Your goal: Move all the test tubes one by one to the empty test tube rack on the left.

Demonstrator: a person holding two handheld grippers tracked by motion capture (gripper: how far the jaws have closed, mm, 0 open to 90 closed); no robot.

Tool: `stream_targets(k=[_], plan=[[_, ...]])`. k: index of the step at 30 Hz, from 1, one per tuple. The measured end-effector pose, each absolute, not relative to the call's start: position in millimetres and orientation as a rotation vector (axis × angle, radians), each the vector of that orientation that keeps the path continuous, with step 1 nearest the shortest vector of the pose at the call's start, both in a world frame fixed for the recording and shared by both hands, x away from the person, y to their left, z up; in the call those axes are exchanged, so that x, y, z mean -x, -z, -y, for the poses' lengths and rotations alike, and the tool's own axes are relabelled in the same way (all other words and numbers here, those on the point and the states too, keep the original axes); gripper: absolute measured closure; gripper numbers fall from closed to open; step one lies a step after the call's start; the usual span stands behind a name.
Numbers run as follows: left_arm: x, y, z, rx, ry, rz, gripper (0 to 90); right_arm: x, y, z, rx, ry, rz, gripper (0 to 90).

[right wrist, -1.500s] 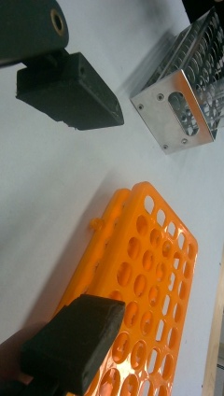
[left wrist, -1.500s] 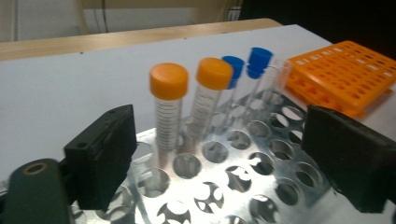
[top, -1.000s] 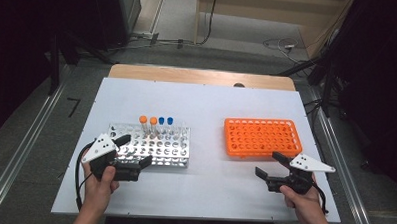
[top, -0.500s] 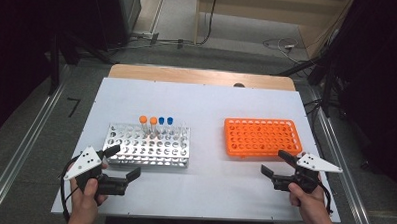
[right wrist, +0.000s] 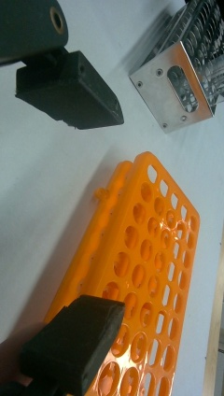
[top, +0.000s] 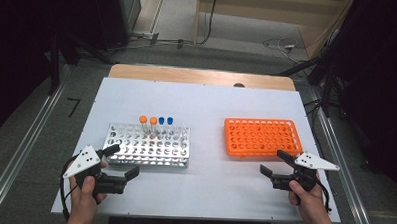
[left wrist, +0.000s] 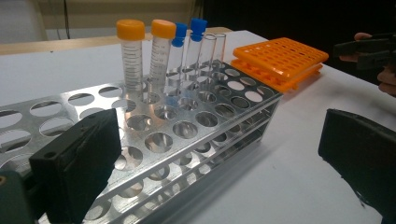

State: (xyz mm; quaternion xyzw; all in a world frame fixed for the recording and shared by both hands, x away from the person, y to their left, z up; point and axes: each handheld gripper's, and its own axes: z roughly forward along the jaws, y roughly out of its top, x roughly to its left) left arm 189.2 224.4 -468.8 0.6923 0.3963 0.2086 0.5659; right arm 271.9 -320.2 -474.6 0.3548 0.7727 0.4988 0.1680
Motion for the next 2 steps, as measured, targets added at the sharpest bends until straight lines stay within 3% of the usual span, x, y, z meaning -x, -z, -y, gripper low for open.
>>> stream_targets(k=[2], plan=[[-189.3,469.3,-224.4,-1.633,-0.492,-0.935,0.0,-271.8,474.7,320.0,-1.010,-1.415,-2.199,8.2]])
